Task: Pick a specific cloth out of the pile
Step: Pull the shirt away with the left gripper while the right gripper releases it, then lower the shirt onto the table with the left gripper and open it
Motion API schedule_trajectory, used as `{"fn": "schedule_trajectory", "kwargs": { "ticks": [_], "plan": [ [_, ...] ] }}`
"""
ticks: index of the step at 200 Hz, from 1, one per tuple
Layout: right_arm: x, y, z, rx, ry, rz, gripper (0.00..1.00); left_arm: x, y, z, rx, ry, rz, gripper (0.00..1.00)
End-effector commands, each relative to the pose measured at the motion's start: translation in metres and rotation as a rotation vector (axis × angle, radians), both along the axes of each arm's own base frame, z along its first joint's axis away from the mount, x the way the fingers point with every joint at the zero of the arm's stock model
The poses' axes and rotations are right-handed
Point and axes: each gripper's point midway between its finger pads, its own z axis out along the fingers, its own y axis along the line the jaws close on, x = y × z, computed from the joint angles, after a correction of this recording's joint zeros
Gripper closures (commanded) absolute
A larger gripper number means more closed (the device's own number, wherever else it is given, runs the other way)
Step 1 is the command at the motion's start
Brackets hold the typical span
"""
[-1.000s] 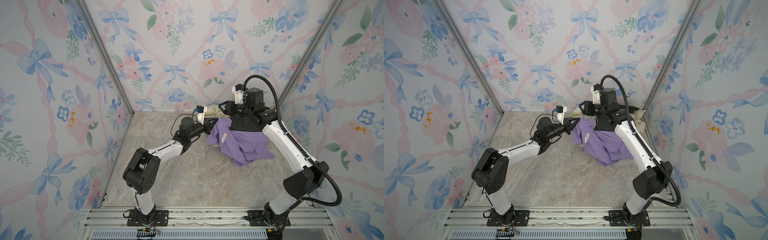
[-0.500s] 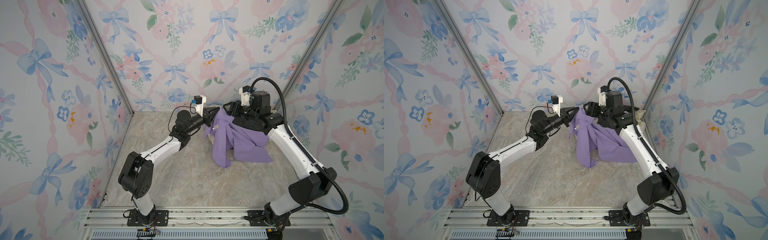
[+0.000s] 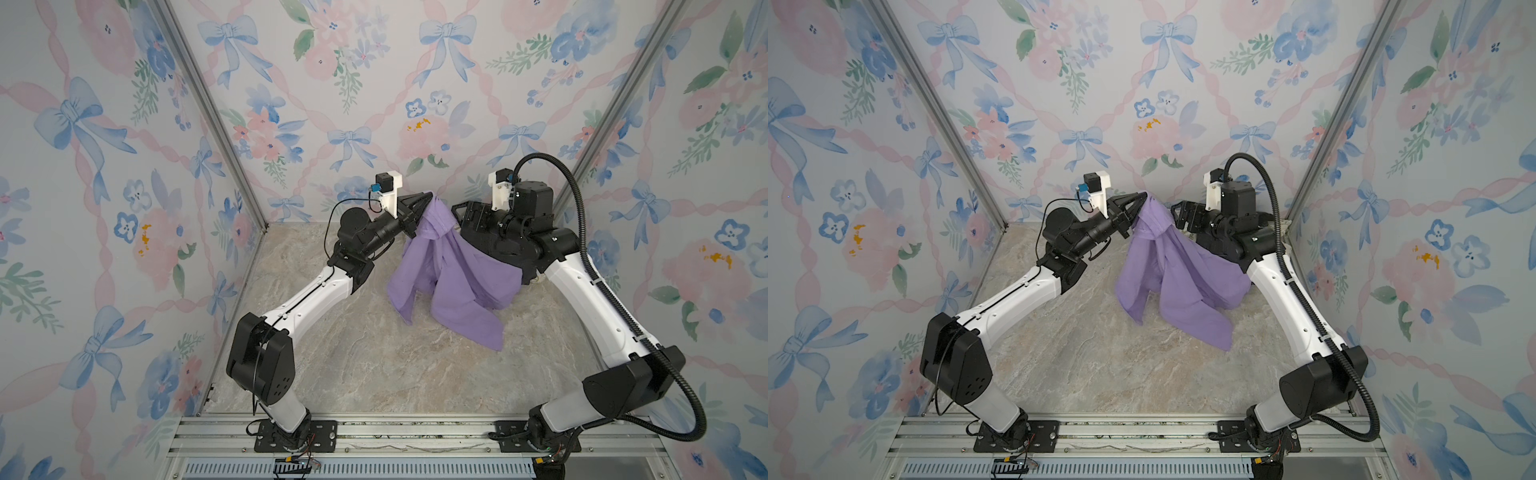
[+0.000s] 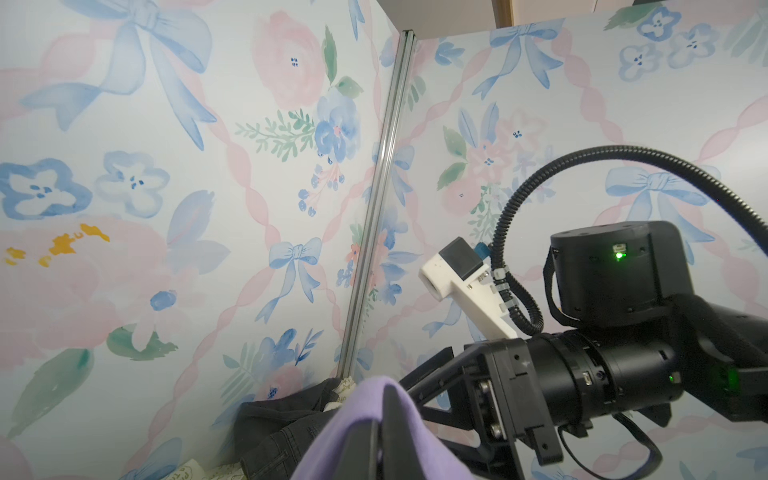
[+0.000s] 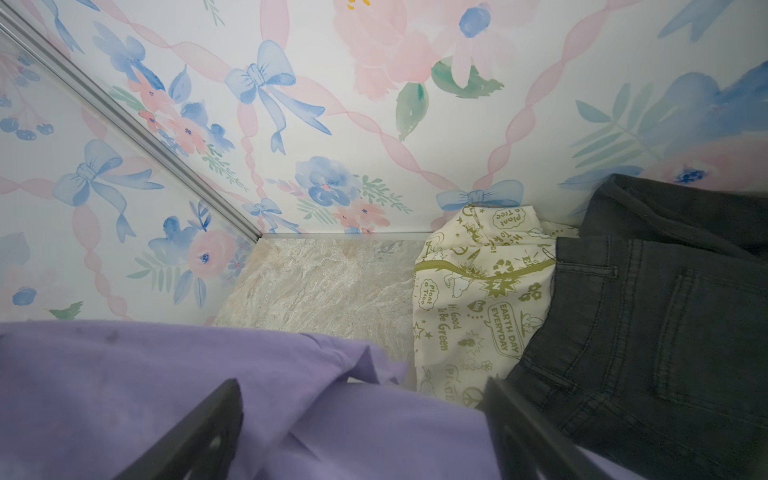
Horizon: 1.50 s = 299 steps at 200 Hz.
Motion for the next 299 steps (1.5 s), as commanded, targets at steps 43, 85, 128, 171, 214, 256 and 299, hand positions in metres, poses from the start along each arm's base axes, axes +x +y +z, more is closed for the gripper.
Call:
{"fn": "schedule_trajectory", "kwargs": {
  "ticks": [43,85,128,171,214,256,299],
  "plan": [
    [-0.002,-0.009,-0.002,0.001,-0.008,-0.032,0.02,-0.014,0.041,0.067,-0.046,-0.152,0.094,1.0],
    [0.001,-0.007,-0.005,0.017,0.002,-0.035,0.03,-0.009,0.065,0.072,-0.045,-0.154,0.15,1.0],
    [0.006,0.001,-0.007,0.028,0.015,-0.023,0.03,-0.003,0.093,0.078,-0.039,-0.16,0.223,1.0],
    [0.011,0.012,-0.009,0.03,0.023,-0.003,0.03,0.01,0.13,0.076,-0.04,-0.14,0.324,1.0],
    [0.015,0.022,-0.013,0.026,0.033,0.01,0.03,0.027,0.169,0.073,-0.053,-0.115,0.422,1.0],
    [0.022,0.026,-0.013,0.023,0.035,0.015,0.03,0.05,0.206,0.076,-0.063,-0.109,0.507,1.0],
    [0.033,0.031,-0.018,0.013,0.048,0.022,0.03,0.091,0.239,0.077,-0.079,-0.099,0.573,1.0]
  ]
}}
